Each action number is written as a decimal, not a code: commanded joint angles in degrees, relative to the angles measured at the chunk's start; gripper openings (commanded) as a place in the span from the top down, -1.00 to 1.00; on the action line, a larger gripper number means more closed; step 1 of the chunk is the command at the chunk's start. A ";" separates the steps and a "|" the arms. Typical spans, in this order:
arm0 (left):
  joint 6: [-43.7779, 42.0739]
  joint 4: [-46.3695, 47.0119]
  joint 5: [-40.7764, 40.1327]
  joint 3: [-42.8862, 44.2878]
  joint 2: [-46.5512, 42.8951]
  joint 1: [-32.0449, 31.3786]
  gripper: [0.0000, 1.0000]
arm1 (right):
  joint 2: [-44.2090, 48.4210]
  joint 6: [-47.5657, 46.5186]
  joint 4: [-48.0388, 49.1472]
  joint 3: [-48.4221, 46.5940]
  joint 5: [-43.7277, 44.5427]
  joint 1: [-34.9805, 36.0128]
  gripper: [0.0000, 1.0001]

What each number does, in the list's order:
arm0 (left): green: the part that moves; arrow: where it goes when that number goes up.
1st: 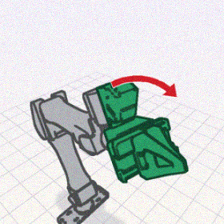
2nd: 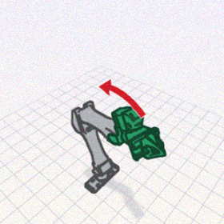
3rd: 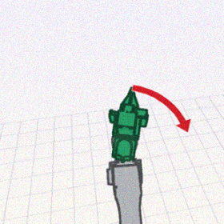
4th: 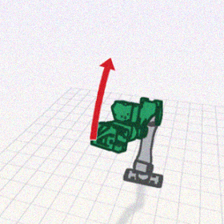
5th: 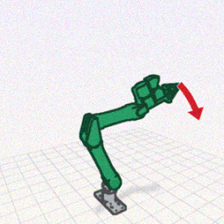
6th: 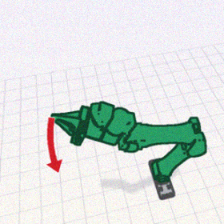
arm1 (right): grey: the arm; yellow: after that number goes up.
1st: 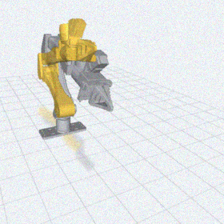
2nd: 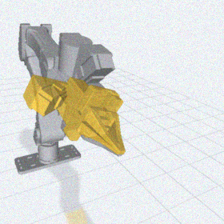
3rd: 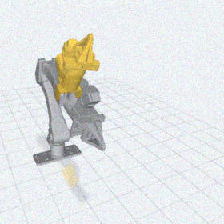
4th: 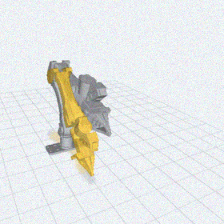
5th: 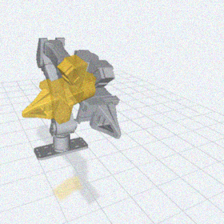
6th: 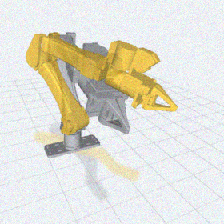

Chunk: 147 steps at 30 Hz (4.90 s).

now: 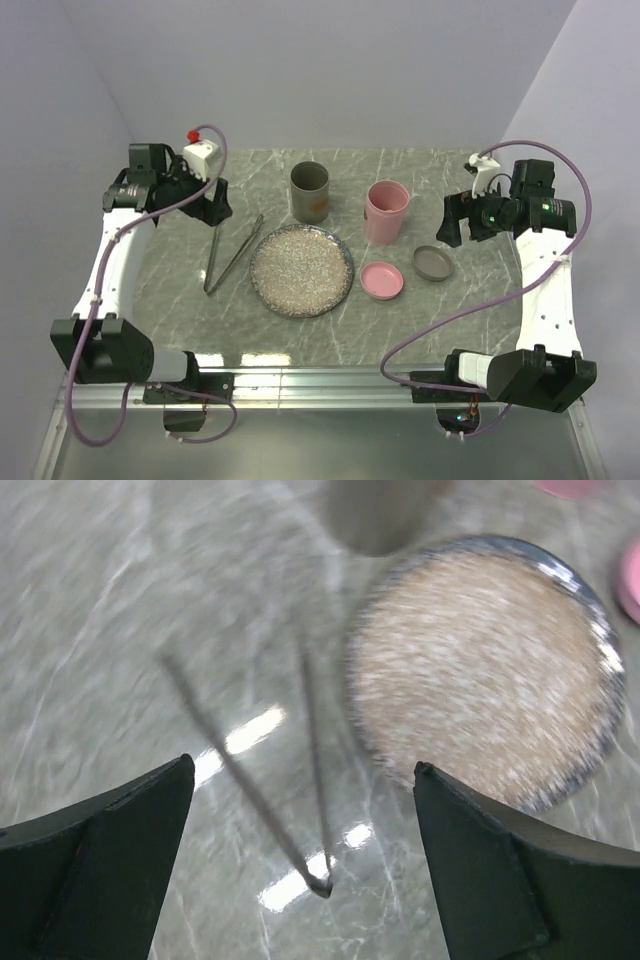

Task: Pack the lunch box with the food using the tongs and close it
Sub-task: Pick up the box lid from the center of the board.

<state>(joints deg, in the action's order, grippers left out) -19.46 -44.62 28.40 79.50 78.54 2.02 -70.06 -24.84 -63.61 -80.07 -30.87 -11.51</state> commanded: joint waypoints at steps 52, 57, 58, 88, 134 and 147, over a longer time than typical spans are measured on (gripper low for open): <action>-46.10 0.77 -0.63 19.19 45.29 -59.15 0.15 | -12.99 1.99 -5.91 -7.20 -23.62 -15.04 -0.99; -44.44 2.51 -2.65 19.02 45.12 -59.59 0.52 | -12.99 2.51 -6.17 -8.34 -24.23 -15.04 -0.99; -44.26 2.61 -2.65 18.85 44.77 -59.59 0.59 | -12.82 2.78 -6.17 -8.69 -24.32 -15.12 -0.99; -4.27 60.77 -18.44 -23.40 -17.89 -61.35 0.99 | 4.40 62.99 57.11 7.91 -48.94 -16.19 -0.99; -8.40 73.54 -16.36 -28.97 -27.22 -61.70 0.99 | -8.33 117.65 117.76 11.69 -35.75 37.79 -0.32; -9.28 72.57 -14.87 -28.88 -27.13 -62.23 0.99 | -9.13 120.03 120.66 10.82 -35.92 38.14 0.69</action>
<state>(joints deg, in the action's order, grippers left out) -28.29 26.70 11.29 47.94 51.35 -59.61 -79.75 95.07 53.78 -66.52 -66.83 25.74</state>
